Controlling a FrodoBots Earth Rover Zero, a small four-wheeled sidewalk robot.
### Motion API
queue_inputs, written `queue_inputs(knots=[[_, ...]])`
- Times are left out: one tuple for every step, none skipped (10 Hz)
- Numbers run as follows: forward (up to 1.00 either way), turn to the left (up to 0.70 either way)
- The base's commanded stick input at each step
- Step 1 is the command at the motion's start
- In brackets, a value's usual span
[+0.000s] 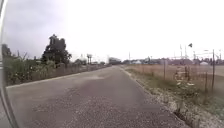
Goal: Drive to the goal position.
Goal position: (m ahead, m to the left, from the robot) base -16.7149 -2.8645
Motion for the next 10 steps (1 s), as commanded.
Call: queue_inputs(knots=[[0.08,0.0],[0.08,0.0],[0.08,0.0],[0.08,0.0],[0.08,0.0],[0.08,0.0],[0.07,0.0],[0.08,0.0],[0.08,0.0],[0.08,0.0]])
